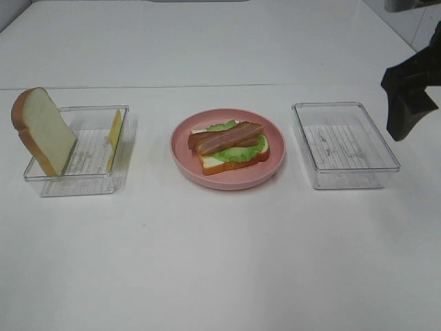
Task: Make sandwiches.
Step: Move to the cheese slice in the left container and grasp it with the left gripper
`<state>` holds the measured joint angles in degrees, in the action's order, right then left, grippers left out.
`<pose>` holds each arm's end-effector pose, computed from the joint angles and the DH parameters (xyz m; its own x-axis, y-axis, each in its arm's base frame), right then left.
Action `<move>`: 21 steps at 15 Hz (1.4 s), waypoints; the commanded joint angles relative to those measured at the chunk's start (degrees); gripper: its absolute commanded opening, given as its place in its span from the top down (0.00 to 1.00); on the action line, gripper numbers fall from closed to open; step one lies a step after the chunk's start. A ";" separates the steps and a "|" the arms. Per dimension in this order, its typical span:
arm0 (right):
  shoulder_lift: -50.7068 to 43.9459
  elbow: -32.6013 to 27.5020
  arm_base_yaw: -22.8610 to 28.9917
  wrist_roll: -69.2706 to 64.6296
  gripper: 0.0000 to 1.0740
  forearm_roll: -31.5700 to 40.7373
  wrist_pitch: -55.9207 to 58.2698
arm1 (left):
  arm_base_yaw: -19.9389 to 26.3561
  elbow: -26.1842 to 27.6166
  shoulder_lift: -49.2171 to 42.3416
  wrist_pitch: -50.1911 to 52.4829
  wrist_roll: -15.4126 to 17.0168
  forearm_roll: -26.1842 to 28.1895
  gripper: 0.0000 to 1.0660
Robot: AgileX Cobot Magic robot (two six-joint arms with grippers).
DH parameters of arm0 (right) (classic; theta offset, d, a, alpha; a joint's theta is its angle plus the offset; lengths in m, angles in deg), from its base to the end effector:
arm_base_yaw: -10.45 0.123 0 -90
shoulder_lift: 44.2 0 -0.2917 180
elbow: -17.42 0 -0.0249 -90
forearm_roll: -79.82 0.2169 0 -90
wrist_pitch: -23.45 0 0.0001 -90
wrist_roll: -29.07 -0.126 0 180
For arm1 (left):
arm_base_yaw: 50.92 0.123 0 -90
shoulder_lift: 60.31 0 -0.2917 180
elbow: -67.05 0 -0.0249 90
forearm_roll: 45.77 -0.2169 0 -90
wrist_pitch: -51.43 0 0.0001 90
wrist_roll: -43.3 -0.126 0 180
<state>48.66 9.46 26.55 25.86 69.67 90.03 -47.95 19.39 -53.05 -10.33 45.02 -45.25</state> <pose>0.2555 0.0525 0.2769 -0.9327 -0.2846 -0.2214 -0.2529 0.9540 -0.1609 -0.0136 -0.0017 0.2482 -0.4466 -0.0575 -0.8929 -0.0600 0.9976 -0.0342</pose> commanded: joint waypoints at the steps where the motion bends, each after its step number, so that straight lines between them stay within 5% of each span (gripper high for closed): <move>1: -2.46 -5.67 -0.29 -1.32 0.16 -0.97 -1.09 | 0.06 -0.17 -0.23 0.46 -0.17 0.34 0.06; 6: -14.84 -13.92 -7.73 -2.06 0.16 0.11 -3.95 | 0.06 -0.17 -0.23 0.46 -0.17 0.34 0.06; 16: -51.05 -36.55 -8.82 -4.76 0.16 -1.15 -3.84 | 0.06 -0.17 -0.23 0.46 -0.17 0.34 0.06; 21: -67.09 -40.85 -8.82 -4.76 0.16 -2.46 -3.95 | 0.06 -0.17 -0.23 0.46 -0.17 0.34 0.06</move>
<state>-16.31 -31.22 18.02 21.85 67.96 86.59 -47.95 19.39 -53.05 -10.33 45.02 -45.25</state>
